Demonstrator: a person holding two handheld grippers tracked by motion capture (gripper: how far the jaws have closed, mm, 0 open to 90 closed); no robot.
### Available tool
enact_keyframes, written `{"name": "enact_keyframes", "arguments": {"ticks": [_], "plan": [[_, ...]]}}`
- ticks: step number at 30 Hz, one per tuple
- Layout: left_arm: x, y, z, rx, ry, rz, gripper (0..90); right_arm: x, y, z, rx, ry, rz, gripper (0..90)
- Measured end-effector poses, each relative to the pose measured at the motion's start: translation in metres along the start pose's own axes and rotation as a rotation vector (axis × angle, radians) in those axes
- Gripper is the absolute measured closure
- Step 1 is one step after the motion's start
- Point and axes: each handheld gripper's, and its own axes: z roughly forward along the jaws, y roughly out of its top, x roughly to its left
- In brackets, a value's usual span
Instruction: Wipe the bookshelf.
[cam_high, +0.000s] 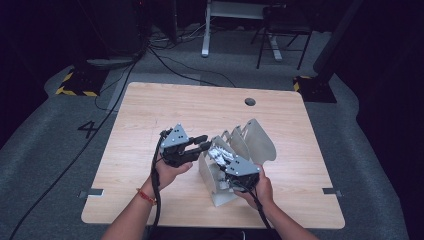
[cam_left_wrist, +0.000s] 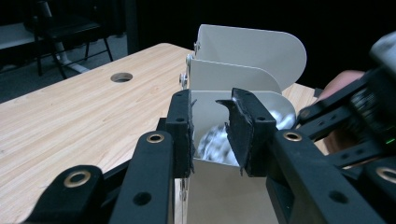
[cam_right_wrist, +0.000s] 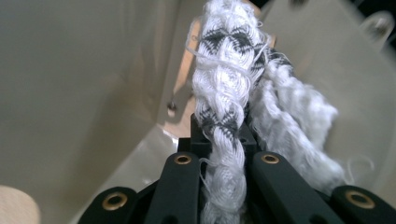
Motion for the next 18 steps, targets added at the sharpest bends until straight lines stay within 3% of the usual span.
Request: {"name": "enact_keyframes", "arguments": {"ticks": [4, 9, 16, 18], "plan": [[0.0, 0.0, 0.0, -0.001, 0.004, 0.003, 70.3, 0.0, -0.012, 0.008, 0.044, 0.003, 0.022, 84.8], [-0.001, -0.001, 0.0, -0.004, 0.003, 0.001, 70.3, 0.009, -0.021, 0.011, 0.078, -0.01, -0.019, 84.8], [0.0, -0.001, 0.0, -0.01, -0.002, 0.0, 70.3, 0.006, -0.002, -0.015, -0.014, -0.081, -0.062, 84.7], [0.0, -0.001, 0.0, -0.011, -0.004, -0.001, 70.3, 0.001, 0.006, -0.022, -0.047, -0.092, -0.048, 84.7]]}}
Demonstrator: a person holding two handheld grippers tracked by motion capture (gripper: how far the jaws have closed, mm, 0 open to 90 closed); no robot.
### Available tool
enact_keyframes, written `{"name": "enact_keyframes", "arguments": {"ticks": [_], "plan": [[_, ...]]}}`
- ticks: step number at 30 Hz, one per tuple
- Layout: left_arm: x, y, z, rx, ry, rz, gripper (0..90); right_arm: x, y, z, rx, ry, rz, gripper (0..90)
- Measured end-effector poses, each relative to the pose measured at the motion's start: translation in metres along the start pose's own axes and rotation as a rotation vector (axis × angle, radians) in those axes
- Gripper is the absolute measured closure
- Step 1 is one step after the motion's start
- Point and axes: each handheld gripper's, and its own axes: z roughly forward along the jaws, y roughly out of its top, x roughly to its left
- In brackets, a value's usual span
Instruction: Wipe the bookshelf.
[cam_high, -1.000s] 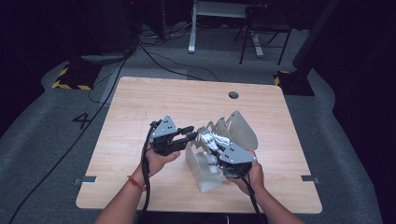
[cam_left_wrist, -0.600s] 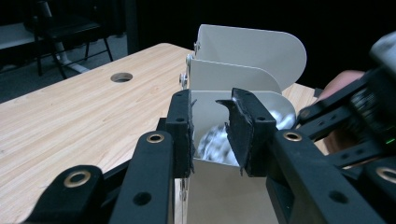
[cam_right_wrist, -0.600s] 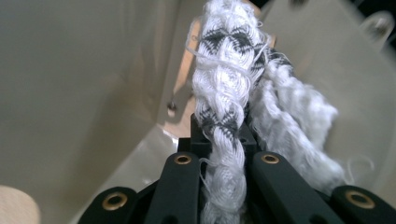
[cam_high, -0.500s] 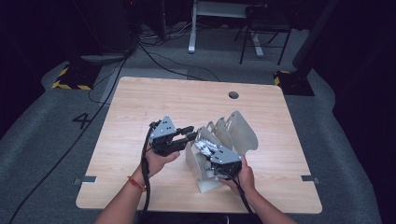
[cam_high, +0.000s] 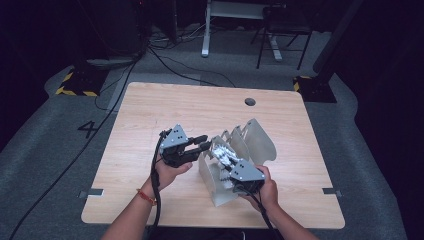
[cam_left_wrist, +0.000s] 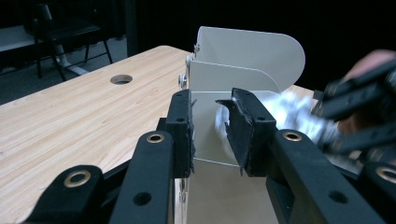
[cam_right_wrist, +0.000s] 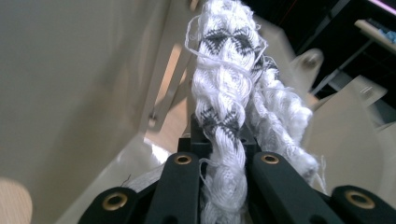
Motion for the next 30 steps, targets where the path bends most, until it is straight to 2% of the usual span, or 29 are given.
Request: {"name": "enact_keyframes", "arguments": {"ticks": [6, 10, 12, 15, 20, 25, 28, 30], "plan": [[0.0, -0.001, 0.0, -0.005, 0.003, -0.001, 70.4, -0.01, 0.024, -0.011, -0.087, -0.008, -0.01, 84.7], [-0.001, 0.0, 0.001, -0.005, 0.011, 0.007, 70.8, -0.009, 0.034, -0.014, -0.139, 0.043, 0.016, 84.8], [-0.001, -0.001, 0.001, -0.006, 0.01, 0.004, 71.0, -0.004, 0.036, -0.016, -0.153, 0.086, 0.004, 84.8], [-0.001, 0.0, 0.001, -0.004, 0.01, 0.008, 71.0, 0.001, 0.036, -0.015, -0.152, 0.133, 0.011, 84.8], [-0.001, 0.0, 0.001, -0.005, 0.011, 0.01, 71.4, 0.007, 0.024, -0.003, -0.086, 0.22, 0.066, 84.8], [-0.001, 0.0, 0.002, -0.002, 0.017, 0.016, 71.9, 0.022, 0.003, 0.013, 0.01, 0.294, 0.068, 84.8], [-0.001, 0.0, 0.002, -0.001, 0.019, 0.019, 71.9, 0.024, -0.009, 0.021, 0.06, 0.328, 0.072, 84.7], [-0.002, 0.0, 0.002, 0.001, 0.024, 0.021, 72.1, 0.025, -0.017, 0.027, 0.095, 0.351, 0.094, 84.6]]}}
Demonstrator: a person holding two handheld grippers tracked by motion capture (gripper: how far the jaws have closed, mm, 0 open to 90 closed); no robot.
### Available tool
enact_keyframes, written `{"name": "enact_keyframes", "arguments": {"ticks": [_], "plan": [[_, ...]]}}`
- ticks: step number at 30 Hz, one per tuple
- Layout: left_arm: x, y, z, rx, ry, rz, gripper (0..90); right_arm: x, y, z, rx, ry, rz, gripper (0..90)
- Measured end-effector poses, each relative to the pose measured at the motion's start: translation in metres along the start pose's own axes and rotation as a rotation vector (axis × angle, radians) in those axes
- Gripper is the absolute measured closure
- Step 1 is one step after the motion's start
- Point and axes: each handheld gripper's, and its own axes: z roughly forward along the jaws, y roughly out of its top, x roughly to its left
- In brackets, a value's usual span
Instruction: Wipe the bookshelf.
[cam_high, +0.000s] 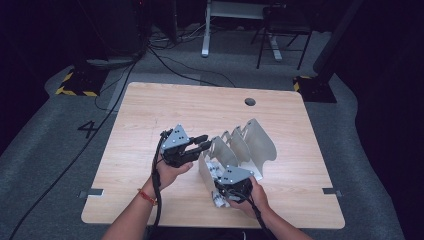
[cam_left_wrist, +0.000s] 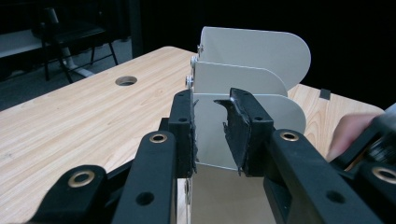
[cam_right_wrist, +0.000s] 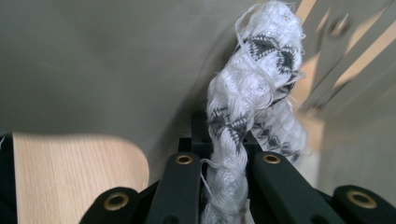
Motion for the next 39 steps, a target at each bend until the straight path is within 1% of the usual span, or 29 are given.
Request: {"name": "enact_keyframes", "arguments": {"ticks": [1, 4, 7, 8, 10, 12, 14, 15, 17, 19, 20, 21, 23, 26, 27, 29, 32, 34, 36, 39], "plan": [[0.0, 0.0, 0.0, 0.0, 0.004, 0.003, 72.2, -0.001, -0.003, 0.003, 0.021, 0.012, 0.011, 84.6], [0.0, 0.0, 0.0, 0.0, 0.001, 0.005, 72.2, -0.001, -0.011, 0.011, 0.064, 0.022, 0.02, 83.6], [0.0, 0.0, 0.0, -0.001, -0.002, 0.003, 72.2, -0.001, -0.012, 0.01, 0.076, 0.019, 0.01, 79.1], [0.0, 0.0, 0.0, -0.001, 0.0, 0.005, 72.2, -0.001, -0.011, 0.008, 0.08, 0.013, 0.003, 73.5], [0.0, 0.0, 0.0, 0.0, 0.004, 0.006, 72.2, -0.001, -0.011, 0.006, 0.092, 0.0, 0.002, 67.4], [0.0, 0.0, 0.0, -0.001, 0.005, 0.006, 72.2, -0.002, -0.012, 0.003, 0.11, -0.019, -0.005, 59.1], [0.0, 0.0, 0.0, -0.001, 0.005, 0.006, 72.2, -0.002, -0.014, 0.001, 0.131, -0.038, -0.008, 54.4], [0.0, 0.0, 0.0, 0.0, 0.003, 0.006, 72.2, -0.002, -0.016, 0.0, 0.147, -0.04, -0.007, 54.4], [0.0, 0.0, 0.0, -0.001, 0.002, 0.005, 72.2, -0.004, -0.02, 0.002, 0.18, -0.031, -0.004, 58.4], [0.0, 0.0, 0.0, 0.0, 0.002, 0.005, 72.2, -0.005, -0.025, 0.007, 0.218, 0.001, 0.009, 63.6], [0.0, 0.0, 0.0, 0.001, 0.002, 0.005, 72.2, -0.006, -0.027, 0.009, 0.215, 0.012, 0.017, 68.8], [0.0, 0.0, 0.0, 0.0, 0.001, 0.005, 72.2, -0.006, -0.029, 0.01, 0.191, 0.027, 0.028, 72.1], [0.0, 0.0, 0.0, -0.003, -0.002, 0.002, 72.2, -0.007, -0.027, 0.012, 0.201, 0.029, 0.014, 77.9], [0.0, 0.0, 0.0, -0.004, 0.001, 0.001, 72.2, -0.009, -0.025, 0.016, 0.18, 0.021, 0.014, 81.6], [0.0, -0.001, 0.0, -0.005, 0.002, 0.0, 72.2, -0.009, -0.024, 0.017, 0.165, 0.02, 0.009, 82.3], [0.0, -0.001, 0.0, -0.004, 0.002, 0.001, 72.2, -0.008, -0.019, 0.018, 0.123, 0.024, -0.018, 83.2], [0.0, -0.001, 0.0, -0.005, 0.001, 0.001, 72.2, -0.006, -0.008, 0.015, 0.06, 0.004, -0.029, 83.5], [0.0, -0.001, 0.0, -0.006, -0.001, -0.002, 72.2, -0.003, 0.0, 0.01, 0.024, -0.025, -0.054, 83.5], [0.0, -0.001, 0.0, -0.005, -0.002, -0.002, 72.2, -0.002, 0.008, 0.004, -0.019, -0.046, -0.073, 83.4], [0.0, -0.001, 0.0, -0.006, 0.004, -0.002, 72.2, -0.004, 0.023, -0.008, -0.096, -0.087, -0.081, 83.4]]}}
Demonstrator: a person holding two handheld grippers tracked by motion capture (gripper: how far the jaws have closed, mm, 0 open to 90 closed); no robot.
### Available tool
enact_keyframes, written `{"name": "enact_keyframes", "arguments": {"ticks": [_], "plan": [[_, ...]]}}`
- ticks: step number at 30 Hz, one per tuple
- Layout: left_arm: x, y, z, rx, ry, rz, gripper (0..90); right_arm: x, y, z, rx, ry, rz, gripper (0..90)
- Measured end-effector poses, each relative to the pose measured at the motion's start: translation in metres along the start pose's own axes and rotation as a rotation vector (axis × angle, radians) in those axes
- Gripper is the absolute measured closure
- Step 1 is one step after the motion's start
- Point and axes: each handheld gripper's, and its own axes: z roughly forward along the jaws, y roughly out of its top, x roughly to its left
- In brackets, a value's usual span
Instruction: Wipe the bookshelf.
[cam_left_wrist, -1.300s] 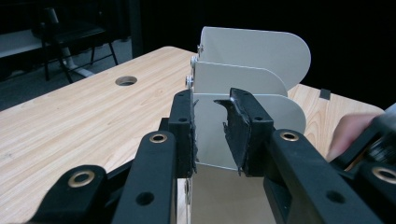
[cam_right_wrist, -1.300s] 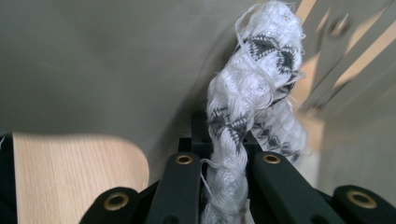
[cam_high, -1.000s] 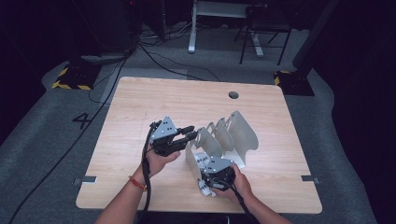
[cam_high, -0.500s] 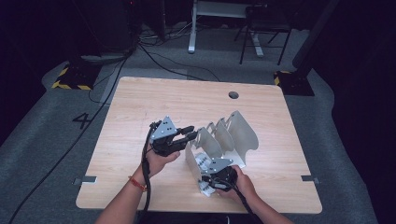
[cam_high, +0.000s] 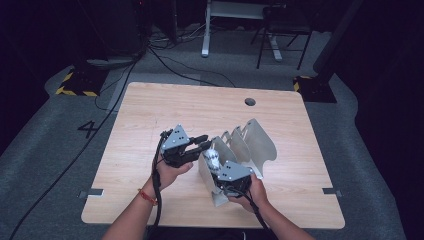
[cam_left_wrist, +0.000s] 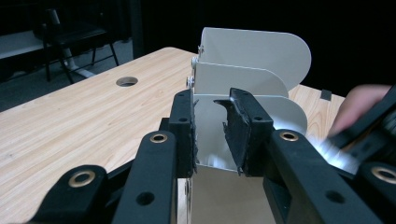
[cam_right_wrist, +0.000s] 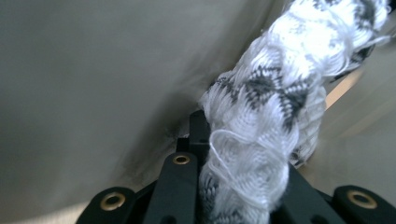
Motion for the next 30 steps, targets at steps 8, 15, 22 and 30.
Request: {"name": "enact_keyframes", "arguments": {"ticks": [8, 15, 22, 30], "plan": [[0.001, 0.0, 0.0, 0.001, -0.007, 0.002, 72.2, -0.002, 0.006, 0.0, 0.006, 0.008, -0.019, 83.4], [0.001, 0.0, 0.0, 0.0, -0.008, 0.0, 72.2, 0.004, -0.021, 0.017, 0.11, 0.071, -0.008, 83.4], [0.001, 0.0, 0.0, 0.001, -0.008, 0.003, 72.2, 0.013, -0.049, 0.026, 0.197, 0.126, -0.013, 83.4], [0.001, -0.001, 0.0, -0.006, -0.008, 0.009, 72.2, 0.009, -0.042, 0.016, 0.213, -0.042, -0.051, 83.5]]}}
